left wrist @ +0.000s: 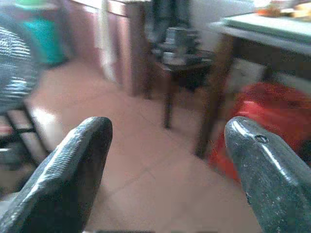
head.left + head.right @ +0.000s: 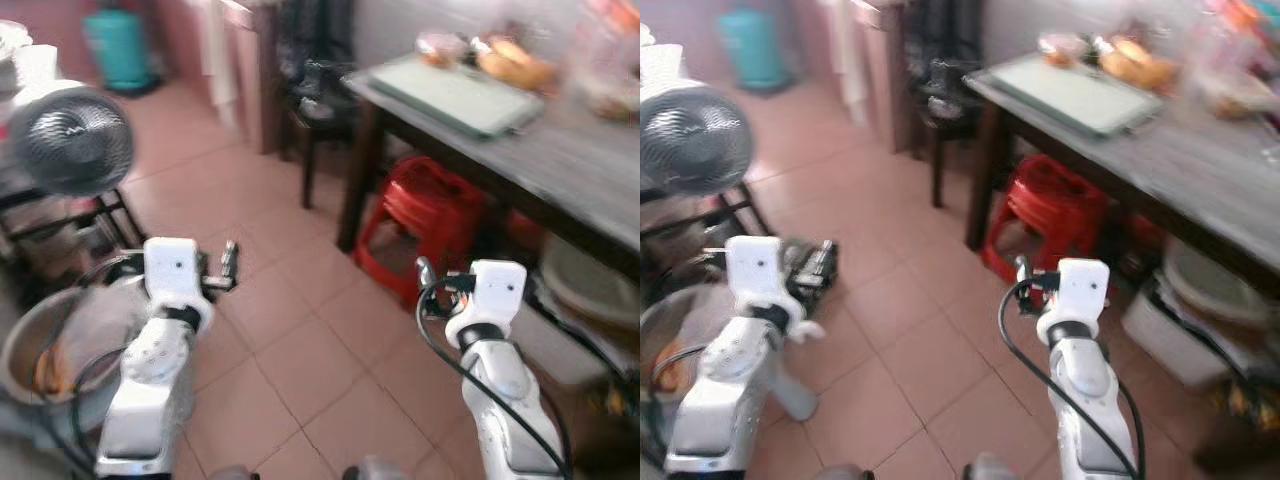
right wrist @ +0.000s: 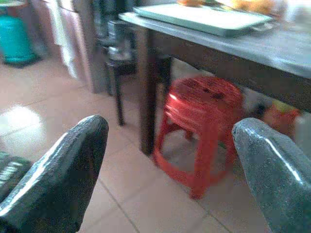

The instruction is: Setting the table

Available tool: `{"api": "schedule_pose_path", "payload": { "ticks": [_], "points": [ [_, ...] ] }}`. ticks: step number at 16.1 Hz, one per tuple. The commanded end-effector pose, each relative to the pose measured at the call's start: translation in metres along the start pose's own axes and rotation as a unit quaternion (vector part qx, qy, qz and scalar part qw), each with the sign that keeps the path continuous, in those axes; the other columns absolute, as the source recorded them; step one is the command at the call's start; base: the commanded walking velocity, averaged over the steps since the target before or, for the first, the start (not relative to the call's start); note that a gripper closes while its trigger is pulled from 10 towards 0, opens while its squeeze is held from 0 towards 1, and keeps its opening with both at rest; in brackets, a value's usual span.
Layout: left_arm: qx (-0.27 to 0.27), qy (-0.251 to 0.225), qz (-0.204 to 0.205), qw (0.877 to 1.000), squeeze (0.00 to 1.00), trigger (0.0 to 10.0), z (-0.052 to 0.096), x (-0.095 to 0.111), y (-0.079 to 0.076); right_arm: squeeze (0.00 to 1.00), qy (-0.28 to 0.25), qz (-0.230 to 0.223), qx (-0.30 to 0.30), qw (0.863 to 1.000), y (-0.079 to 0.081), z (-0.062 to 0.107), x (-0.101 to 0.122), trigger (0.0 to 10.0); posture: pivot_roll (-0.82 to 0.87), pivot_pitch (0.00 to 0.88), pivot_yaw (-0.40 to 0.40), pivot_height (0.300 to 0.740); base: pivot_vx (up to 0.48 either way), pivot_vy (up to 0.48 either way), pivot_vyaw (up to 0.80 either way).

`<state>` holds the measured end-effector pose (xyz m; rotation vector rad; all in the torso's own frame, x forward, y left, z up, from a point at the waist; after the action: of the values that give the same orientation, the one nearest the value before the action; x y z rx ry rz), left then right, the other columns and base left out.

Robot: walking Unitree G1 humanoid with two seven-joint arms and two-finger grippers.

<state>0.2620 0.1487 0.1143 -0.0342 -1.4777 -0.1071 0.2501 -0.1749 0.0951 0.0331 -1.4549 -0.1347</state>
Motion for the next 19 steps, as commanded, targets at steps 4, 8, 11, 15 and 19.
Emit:
{"api": "schedule_pose_path", "payload": {
  "ticks": [4,8,11,15,19],
  "points": [
    [-0.015,-0.018,-0.007,1.000,0.00,10.0,-0.0016,0.0072,-0.0014,0.00,-0.005,0.001,-0.004,1.000,-0.0029,-0.0008,0.0033,10.0,0.02,0.000,-0.010,0.740,0.000,0.000,-0.80],
    [-0.039,-0.031,0.010,0.999,0.00,10.0,-0.0011,0.0118,-0.0036,0.00,-0.006,0.001,-0.005,1.000,-0.0029,-0.0012,0.0035,10.0,0.02,0.000,-0.008,0.740,0.000,0.000,-0.80],
    [-0.038,-0.031,0.009,0.999,0.00,10.0,-0.0008,0.0117,-0.0041,0.00,-0.006,0.001,-0.005,1.000,-0.0026,-0.0008,0.0034,10.0,0.01,0.000,-0.008,0.740,0.174,0.000,-0.80],
    [-0.043,-0.033,0.017,0.998,0.00,10.0,-0.0011,0.0120,-0.0047,0.00,-0.006,0.003,-0.005,1.000,-0.0026,-0.0009,0.0038,10.0,0.01,0.000,-0.008,0.740,0.000,0.000,-0.80],
    [-0.025,-0.032,0.003,0.999,0.00,10.0,-0.0018,0.0121,-0.0025,0.00,-0.005,0.003,-0.006,1.000,-0.0033,-0.0009,0.0032,10.0,0.01,0.000,-0.007,0.740,0.000,0.000,-0.80]
  ]
}}
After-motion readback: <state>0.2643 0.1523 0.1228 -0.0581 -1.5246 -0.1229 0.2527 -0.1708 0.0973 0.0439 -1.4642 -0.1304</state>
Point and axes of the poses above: a point about 5 cm out from each wrist's last joint towards the gripper, its own z axis pointing back from the gripper into the wrist, its own x axis along the axis of the wrist's last joint, y = z × x, the point moved 1 cm from there along -z, pointing out of the wrist towards the gripper, and after that the axes turned 5 degrees about -z, right-handed, at the moved point
